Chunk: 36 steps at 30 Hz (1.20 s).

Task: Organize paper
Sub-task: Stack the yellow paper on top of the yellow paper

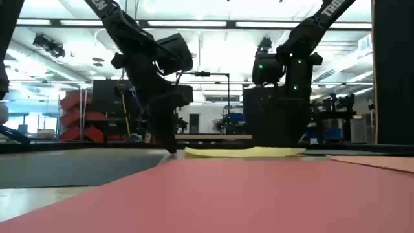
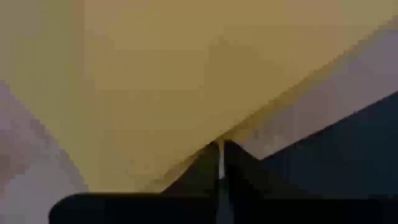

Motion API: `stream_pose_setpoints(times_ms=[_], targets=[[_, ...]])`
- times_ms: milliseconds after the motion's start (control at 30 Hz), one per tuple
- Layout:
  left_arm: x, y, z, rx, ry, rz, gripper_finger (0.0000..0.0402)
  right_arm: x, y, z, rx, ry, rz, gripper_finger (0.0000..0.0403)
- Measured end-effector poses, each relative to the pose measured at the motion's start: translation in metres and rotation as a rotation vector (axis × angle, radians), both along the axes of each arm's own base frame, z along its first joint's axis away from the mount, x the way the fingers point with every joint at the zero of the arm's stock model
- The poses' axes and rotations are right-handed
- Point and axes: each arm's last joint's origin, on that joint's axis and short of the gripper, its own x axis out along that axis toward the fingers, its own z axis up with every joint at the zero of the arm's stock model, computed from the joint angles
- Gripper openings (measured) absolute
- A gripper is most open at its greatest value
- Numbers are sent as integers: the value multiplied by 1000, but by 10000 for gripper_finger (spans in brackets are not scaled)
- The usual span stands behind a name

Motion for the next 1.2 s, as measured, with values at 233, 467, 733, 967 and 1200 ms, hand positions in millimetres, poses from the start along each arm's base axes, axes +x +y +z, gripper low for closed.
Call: stream_pose_setpoints(times_ms=[233, 467, 733, 967, 1200], targets=[[4, 1, 20, 43, -95, -20, 0, -9, -7, 25, -37, -76, -29, 0], [3, -4, 39, 59, -188, -40, 0, 10, 20, 44, -13, -289, 115, 0], [0, -10, 30, 29, -172, -25, 0, 38, 75, 29, -18, -327, 404, 0], [-10, -17, 15, -18, -113, 7, 0, 17, 65, 17, -124, -39, 294, 0], [-10, -19, 13, -24, -117, 13, 0, -2, 37, 10, -96, 42, 238, 0]])
